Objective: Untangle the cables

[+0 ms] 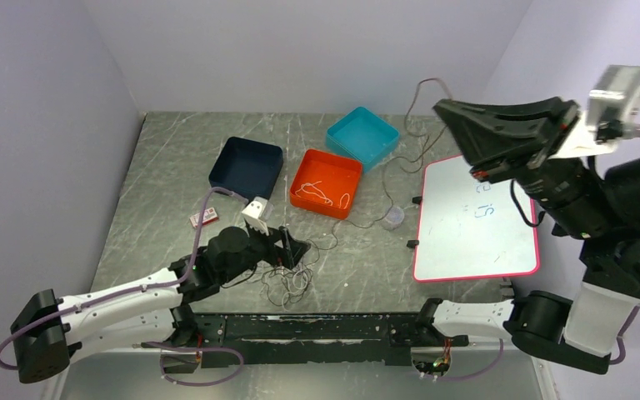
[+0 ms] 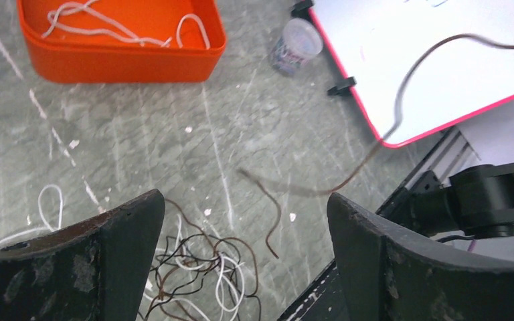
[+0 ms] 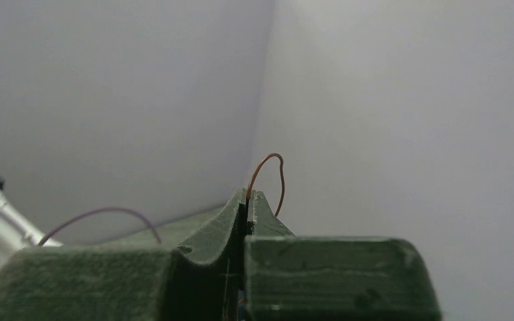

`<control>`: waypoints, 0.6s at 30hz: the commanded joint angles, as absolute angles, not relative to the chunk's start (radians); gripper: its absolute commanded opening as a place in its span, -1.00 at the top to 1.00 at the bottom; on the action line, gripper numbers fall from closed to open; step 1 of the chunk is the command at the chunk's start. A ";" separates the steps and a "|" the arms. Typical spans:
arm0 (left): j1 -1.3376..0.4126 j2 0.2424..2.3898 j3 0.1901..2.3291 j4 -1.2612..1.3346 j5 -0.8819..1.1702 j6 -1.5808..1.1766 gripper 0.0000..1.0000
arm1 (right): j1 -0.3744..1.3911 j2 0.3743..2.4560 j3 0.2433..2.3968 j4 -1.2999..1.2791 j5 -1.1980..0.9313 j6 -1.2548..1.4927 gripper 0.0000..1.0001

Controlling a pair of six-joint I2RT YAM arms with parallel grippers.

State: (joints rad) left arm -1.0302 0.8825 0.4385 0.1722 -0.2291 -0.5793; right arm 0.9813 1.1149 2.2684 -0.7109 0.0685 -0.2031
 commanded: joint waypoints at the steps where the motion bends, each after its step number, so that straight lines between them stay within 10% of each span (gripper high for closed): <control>1: -1.029 0.842 0.493 0.162 -0.163 -0.518 -0.91 | 0.987 1.149 2.273 -0.805 -0.156 -0.203 1.00; 18: -1.029 0.717 0.482 -0.017 -0.296 -0.602 -0.89 | 0.987 1.203 2.059 -0.490 0.385 -0.189 1.00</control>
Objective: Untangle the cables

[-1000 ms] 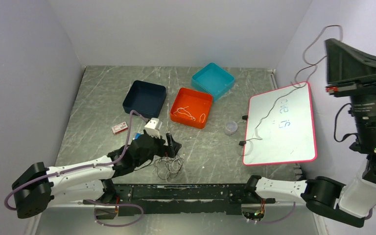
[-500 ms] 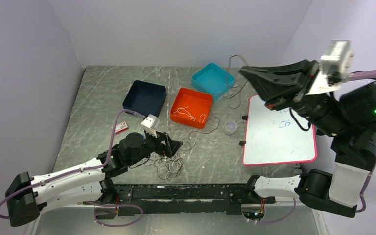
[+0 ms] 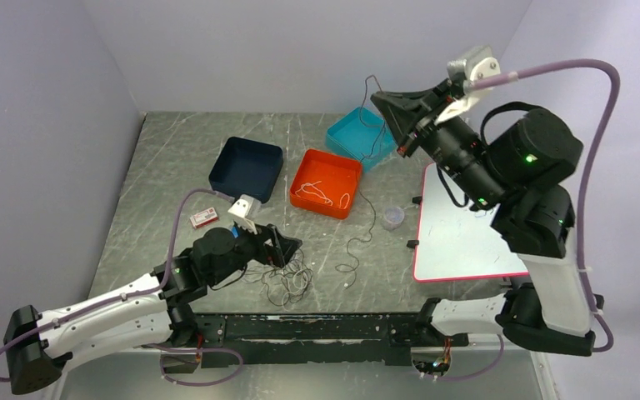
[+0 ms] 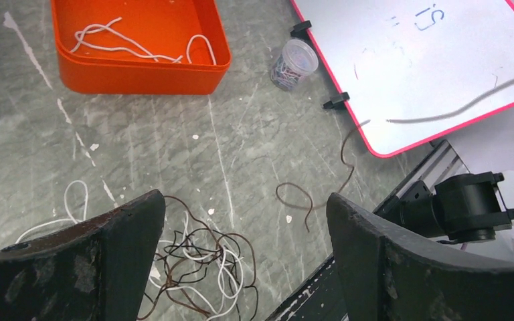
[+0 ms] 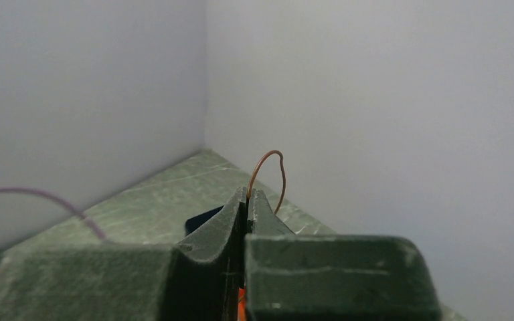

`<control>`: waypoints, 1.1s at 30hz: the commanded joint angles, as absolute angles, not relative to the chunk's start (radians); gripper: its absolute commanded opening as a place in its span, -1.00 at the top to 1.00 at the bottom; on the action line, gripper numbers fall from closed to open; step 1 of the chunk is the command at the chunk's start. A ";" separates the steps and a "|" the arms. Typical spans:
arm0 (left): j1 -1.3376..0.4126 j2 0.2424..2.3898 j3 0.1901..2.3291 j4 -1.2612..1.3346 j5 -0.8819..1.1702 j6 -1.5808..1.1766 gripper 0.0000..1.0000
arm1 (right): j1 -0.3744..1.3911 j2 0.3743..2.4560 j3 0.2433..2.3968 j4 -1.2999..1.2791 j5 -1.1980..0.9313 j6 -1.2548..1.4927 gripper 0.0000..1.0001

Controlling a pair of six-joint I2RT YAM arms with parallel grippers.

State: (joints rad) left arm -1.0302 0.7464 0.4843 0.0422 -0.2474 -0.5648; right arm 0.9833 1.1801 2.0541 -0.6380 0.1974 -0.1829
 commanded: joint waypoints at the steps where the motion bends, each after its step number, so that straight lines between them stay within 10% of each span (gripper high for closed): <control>1: -1.029 0.712 0.478 -0.022 -0.298 -0.610 -0.89 | 0.987 1.216 2.069 -0.470 0.413 -0.199 1.00; 20: -1.029 0.662 0.452 -0.100 -0.295 -0.702 -0.81 | 0.933 1.598 2.431 -0.288 0.598 -0.429 1.00; 33: -1.029 0.648 0.469 -0.129 -0.265 -0.709 -0.79 | 0.418 1.770 2.549 -0.291 0.144 -0.101 1.00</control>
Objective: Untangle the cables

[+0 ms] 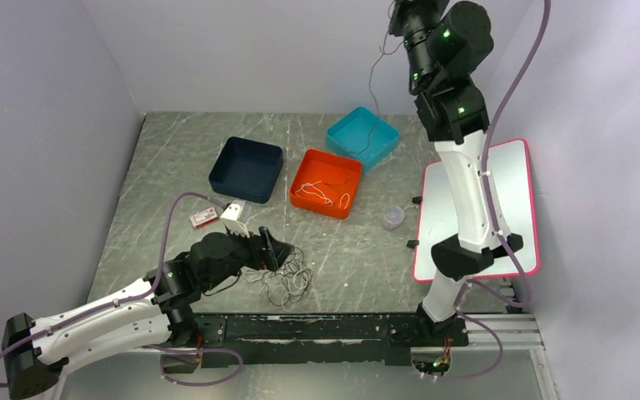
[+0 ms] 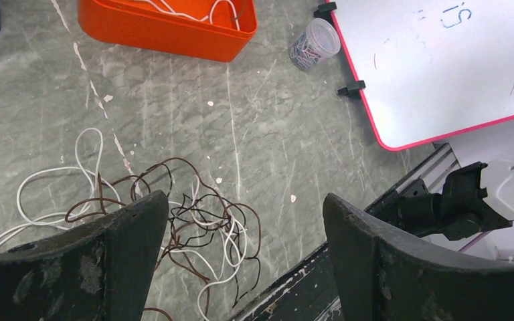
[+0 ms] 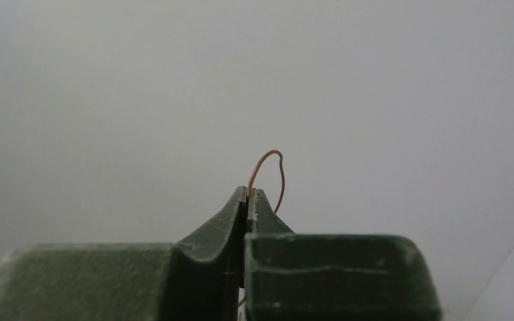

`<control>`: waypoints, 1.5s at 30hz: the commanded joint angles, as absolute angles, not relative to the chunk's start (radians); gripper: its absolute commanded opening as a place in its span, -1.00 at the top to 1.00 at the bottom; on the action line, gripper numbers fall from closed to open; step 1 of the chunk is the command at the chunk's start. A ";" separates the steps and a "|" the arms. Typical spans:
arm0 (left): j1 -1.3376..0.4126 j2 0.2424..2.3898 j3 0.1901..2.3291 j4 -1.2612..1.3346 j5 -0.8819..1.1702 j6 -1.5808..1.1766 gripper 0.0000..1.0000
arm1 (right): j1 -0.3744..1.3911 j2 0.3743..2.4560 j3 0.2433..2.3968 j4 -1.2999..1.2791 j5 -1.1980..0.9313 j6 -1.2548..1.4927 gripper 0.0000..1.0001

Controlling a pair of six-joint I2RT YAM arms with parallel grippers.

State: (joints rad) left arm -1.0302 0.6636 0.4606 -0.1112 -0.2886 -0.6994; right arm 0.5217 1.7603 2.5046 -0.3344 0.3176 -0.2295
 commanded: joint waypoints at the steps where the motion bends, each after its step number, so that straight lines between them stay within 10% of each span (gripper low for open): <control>1: -1.029 0.646 0.469 -0.132 -0.266 -0.710 -0.79 | 0.391 1.779 2.555 -0.281 0.108 -0.078 1.00; 45: -1.029 0.692 0.440 -0.098 -0.238 -0.749 -0.79 | 0.156 2.202 2.205 -0.263 -0.248 0.092 0.98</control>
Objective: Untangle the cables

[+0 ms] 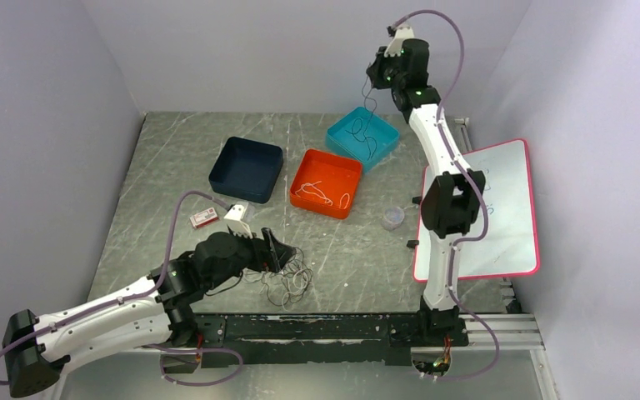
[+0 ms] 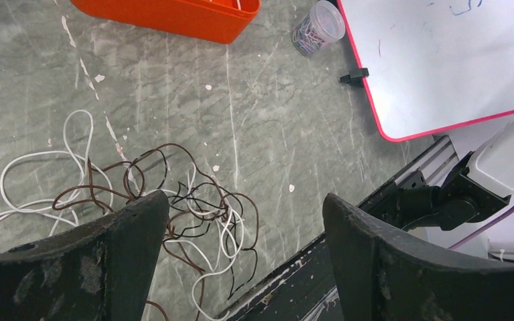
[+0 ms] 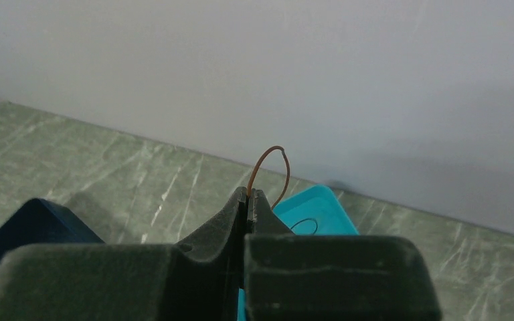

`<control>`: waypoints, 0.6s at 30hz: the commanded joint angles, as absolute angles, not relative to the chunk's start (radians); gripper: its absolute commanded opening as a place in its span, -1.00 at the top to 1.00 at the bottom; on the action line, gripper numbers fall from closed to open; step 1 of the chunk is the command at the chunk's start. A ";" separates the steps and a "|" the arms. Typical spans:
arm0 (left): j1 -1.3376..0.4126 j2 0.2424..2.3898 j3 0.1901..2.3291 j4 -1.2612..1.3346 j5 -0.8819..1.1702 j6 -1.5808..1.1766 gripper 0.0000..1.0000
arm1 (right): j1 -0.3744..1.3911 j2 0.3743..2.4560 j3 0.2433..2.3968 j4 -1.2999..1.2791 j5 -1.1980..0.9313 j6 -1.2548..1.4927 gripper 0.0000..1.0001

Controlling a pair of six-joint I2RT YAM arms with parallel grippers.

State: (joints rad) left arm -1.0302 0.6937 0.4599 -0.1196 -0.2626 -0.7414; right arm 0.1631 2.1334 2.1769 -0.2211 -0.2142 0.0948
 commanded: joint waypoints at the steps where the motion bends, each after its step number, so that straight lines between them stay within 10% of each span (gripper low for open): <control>1: -1.029 0.692 0.438 -0.097 -0.237 -0.750 -0.79 | 0.156 2.217 2.207 -0.263 -0.253 0.096 0.98; 9: -1.029 0.695 0.436 -0.102 -0.239 -0.754 -0.79 | 0.156 2.328 2.203 -0.306 -0.242 0.114 0.85; 18: -1.029 0.721 0.444 -0.100 -0.234 -0.749 -0.80 | 0.156 2.303 2.146 -0.347 -0.172 0.118 0.21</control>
